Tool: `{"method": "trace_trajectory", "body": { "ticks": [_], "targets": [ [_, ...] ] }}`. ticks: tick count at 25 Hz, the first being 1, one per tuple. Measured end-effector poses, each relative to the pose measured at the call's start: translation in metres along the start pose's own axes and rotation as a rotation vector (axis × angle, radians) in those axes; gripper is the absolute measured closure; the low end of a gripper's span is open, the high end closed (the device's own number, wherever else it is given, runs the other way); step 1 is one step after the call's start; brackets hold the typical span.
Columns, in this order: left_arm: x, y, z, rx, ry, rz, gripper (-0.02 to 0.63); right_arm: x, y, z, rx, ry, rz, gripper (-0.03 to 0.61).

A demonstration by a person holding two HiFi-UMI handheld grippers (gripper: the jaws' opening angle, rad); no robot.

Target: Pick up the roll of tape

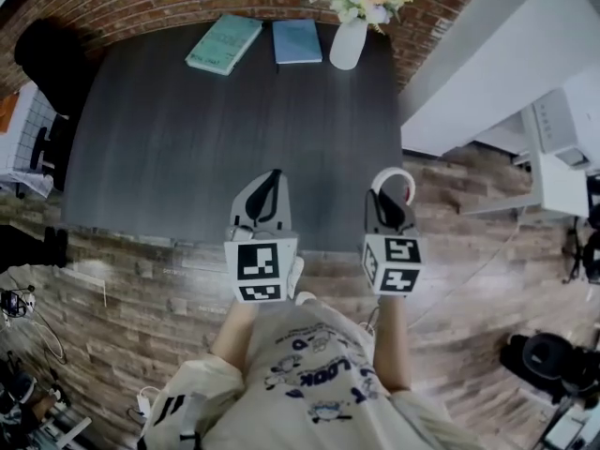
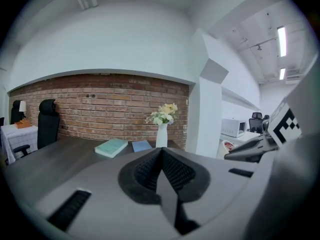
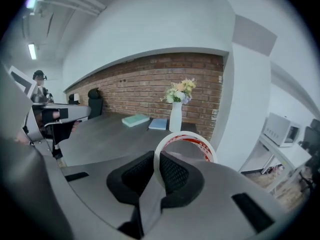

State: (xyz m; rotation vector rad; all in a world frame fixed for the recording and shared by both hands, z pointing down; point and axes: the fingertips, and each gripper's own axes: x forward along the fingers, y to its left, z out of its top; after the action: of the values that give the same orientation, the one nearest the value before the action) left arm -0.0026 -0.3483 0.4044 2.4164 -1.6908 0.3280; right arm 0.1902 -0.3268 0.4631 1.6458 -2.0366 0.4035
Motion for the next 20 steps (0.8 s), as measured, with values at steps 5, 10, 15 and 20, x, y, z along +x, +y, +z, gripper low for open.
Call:
{"method": "trace_trajectory", "body": {
  "ticks": [5, 10, 15, 20],
  "targets": [
    [-0.013, 0.005, 0.024, 0.004, -0.059, 0.017, 0.612, -0.019, 0.0, 0.023, 0.014, -0.084, -0.026, 0.541],
    [-0.025, 0.008, 0.042, 0.011, -0.107, 0.036, 0.612, -0.035, 0.001, 0.042, 0.02, -0.185, -0.037, 0.541],
    [-0.036, 0.01, 0.052, 0.01, -0.141, 0.054, 0.612, -0.048, 0.006, 0.055, 0.015, -0.248, -0.036, 0.541],
    [-0.043, 0.008, 0.06, 0.016, -0.161, 0.058, 0.612, -0.059, 0.007, 0.065, 0.01, -0.299, -0.036, 0.541]
  ]
}}
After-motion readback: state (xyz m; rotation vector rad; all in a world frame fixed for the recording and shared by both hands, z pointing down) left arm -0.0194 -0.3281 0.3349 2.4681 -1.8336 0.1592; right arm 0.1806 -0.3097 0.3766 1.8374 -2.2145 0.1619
